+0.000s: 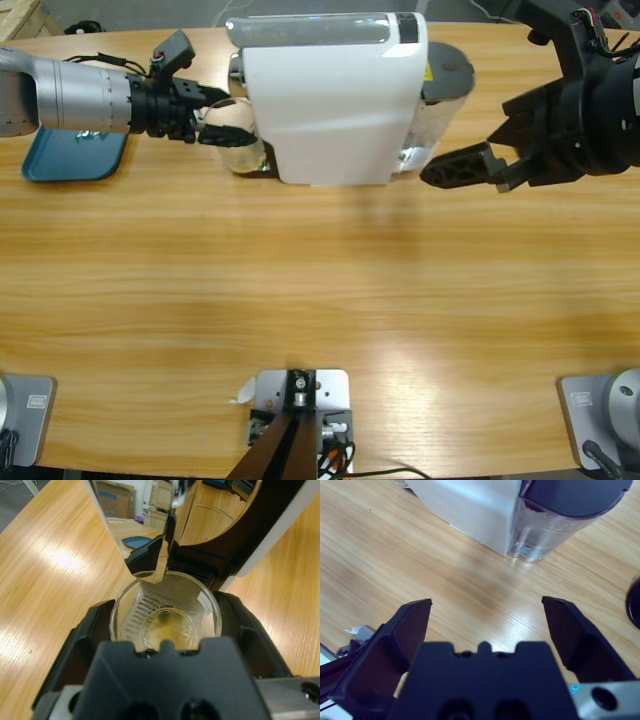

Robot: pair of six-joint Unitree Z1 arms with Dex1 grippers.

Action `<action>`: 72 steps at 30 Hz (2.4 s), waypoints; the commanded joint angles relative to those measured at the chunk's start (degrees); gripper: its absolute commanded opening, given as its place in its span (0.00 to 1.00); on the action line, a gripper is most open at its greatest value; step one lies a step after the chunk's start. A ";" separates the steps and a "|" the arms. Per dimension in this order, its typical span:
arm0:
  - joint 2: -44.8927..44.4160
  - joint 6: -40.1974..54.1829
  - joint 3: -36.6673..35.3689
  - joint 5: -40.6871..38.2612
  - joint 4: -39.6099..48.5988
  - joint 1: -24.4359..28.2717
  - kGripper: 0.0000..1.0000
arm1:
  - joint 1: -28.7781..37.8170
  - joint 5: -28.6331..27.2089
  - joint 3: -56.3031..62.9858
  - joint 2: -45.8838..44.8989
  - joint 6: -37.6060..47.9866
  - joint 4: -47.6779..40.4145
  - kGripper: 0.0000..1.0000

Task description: Pour coffee

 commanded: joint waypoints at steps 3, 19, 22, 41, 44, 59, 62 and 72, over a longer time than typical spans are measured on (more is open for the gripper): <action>1.66 0.54 2.50 0.59 0.16 -0.54 0.19 | 0.23 0.88 2.06 1.95 0.71 -1.01 1.00; -1.45 0.68 3.94 0.84 0.11 0.51 0.10 | 0.23 0.97 2.24 2.13 0.80 -1.48 1.00; -2.61 0.60 4.53 0.71 0.18 1.48 0.10 | 0.23 1.14 2.24 2.21 0.80 -1.73 1.00; -14.10 -10.44 8.05 15.25 5.22 25.70 0.10 | 0.23 1.58 2.98 3.09 0.80 -4.15 1.00; -13.51 -11.18 8.33 16.73 5.47 30.11 0.10 | 0.23 1.58 3.03 3.18 0.89 -4.19 1.00; -0.18 -12.76 6.84 15.57 -4.60 33.38 0.10 | 0.23 2.11 1.64 3.39 0.80 -3.20 1.00; 0.66 -12.76 6.84 15.51 -5.29 33.38 0.10 | 0.23 2.11 1.01 3.48 0.75 -2.48 1.00; -1.61 -12.69 9.09 15.74 -5.25 33.38 0.97 | 0.23 0.02 1.25 1.88 0.47 -1.11 1.00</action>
